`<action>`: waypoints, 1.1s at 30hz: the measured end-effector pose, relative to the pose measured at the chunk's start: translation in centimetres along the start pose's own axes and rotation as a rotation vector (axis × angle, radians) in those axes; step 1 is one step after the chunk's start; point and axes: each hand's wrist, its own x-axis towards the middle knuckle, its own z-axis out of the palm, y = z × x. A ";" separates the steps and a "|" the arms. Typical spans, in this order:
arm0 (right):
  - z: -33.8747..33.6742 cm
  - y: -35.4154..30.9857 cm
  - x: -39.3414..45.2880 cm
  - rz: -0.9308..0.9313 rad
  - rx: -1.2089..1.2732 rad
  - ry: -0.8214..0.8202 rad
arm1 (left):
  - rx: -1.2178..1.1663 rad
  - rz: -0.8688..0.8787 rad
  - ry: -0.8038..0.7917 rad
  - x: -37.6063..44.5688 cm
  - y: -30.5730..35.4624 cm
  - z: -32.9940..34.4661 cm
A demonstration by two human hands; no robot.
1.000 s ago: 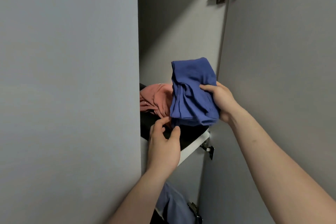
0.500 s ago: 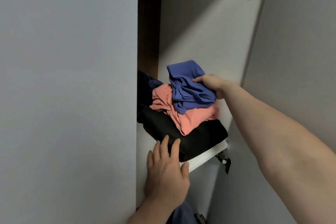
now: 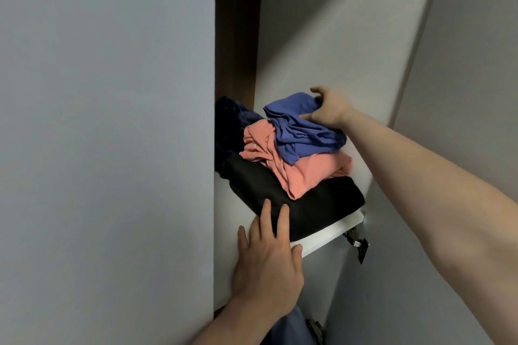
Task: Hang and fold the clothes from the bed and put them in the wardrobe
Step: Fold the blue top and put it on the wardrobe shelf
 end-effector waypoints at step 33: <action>5.9 6.8 -36.3 0.208 -0.018 0.240 | -0.108 0.382 -0.066 -8.6 -0.7 1.1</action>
